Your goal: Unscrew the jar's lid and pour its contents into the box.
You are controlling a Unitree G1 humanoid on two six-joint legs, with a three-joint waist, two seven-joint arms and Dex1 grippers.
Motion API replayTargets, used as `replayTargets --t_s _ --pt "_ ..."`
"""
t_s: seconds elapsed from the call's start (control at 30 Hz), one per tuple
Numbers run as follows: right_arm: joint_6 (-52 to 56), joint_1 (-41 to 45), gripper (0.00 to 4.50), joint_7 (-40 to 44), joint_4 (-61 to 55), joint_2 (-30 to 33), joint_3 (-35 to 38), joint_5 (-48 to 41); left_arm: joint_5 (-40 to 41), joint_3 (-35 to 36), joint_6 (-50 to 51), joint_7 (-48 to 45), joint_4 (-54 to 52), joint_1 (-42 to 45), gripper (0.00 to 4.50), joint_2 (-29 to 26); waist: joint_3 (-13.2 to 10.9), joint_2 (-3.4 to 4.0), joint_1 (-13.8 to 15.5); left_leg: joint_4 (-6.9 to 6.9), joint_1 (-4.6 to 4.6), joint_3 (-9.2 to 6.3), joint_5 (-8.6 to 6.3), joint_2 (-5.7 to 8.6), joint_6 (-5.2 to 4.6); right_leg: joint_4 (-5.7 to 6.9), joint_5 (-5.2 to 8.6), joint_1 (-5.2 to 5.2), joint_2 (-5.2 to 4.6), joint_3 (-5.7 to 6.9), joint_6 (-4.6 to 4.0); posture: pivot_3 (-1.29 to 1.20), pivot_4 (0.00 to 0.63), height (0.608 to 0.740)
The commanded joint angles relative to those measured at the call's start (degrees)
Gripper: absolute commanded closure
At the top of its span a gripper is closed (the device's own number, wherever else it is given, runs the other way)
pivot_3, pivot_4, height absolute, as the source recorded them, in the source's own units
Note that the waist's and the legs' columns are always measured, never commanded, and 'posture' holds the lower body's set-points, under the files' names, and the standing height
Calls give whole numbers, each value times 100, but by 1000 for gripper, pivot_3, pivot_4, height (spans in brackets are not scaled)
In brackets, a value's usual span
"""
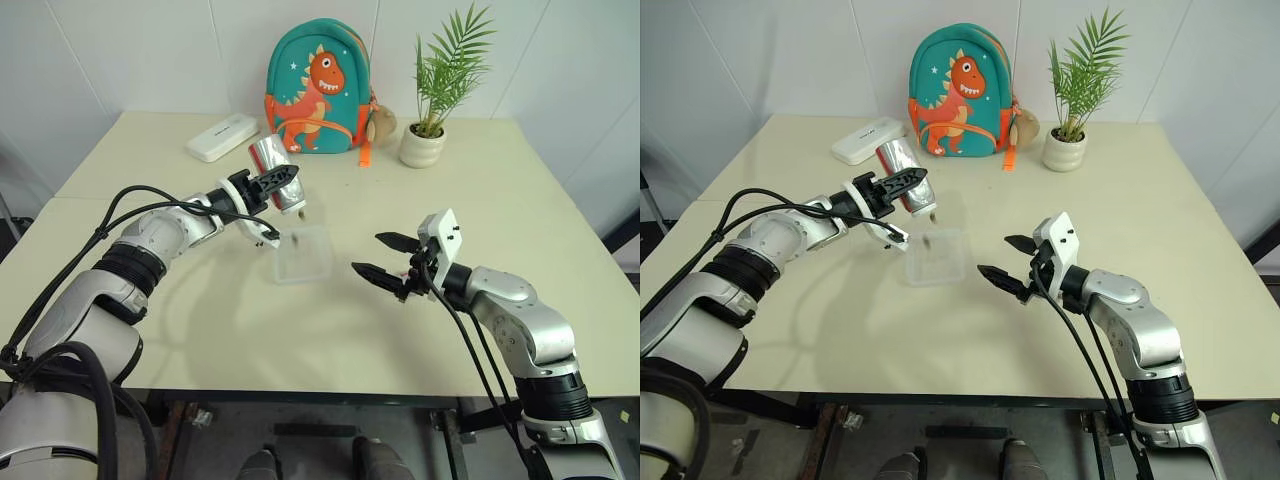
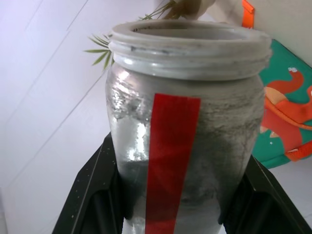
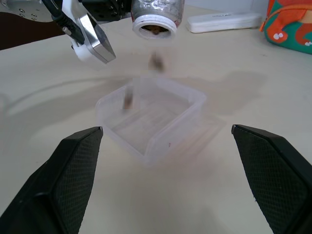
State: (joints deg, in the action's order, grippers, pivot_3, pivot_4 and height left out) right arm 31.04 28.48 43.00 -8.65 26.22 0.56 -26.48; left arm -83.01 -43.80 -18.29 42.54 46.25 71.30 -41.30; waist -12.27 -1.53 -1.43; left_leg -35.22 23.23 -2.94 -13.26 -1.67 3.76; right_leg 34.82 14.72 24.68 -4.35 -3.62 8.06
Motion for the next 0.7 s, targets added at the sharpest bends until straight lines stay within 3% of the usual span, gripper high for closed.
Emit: replayTargets --t_s 0.03,0.27,0.43,0.53,0.63,0.7 --pt "-56 -51 43 -60 -239 -51 160 -136 30 11 129 136 100 236 2529 76 0 0 3 0 1 0 0 0 0 -1 0 0 0 0 0 0 150 740" --pt "-29 -132 43 -74 -256 -52 179 -193 419 150 -336 -393 17 99 2529 -70 0 0 -27 0 -2 2 0 0 0 3 0 2 0 0 0 0 150 740" --pt "-36 -183 43 -68 -263 -69 160 -213 1290 577 -932 -1021 -71 -118 2529 -312 0 0 -20 0 -4 3 0 0 1 6 0 1 0 0 0 0 150 740" --pt "-51 -189 43 -54 -250 -62 153 -227 2283 1036 -1555 -1796 -13 -342 2529 -422 0 0 -15 0 -4 3 0 0 1 10 0 1 -1 0 0 0 150 740" --pt "-90 -164 43 -20 -206 -35 153 -219 4558 1983 -1978 -3856 259 -829 2529 -242 1 1 -11 -3 -4 3 1 0 1 12 0 -1 -2 -1 0 0 150 740" --pt "-115 -138 43 6 -168 -17 149 -205 6092 2701 -1506 -5348 188 -1144 2529 36 1 1 -10 -6 -5 6 1 -1 2 16 0 -1 -3 0 -2 0 150 740"
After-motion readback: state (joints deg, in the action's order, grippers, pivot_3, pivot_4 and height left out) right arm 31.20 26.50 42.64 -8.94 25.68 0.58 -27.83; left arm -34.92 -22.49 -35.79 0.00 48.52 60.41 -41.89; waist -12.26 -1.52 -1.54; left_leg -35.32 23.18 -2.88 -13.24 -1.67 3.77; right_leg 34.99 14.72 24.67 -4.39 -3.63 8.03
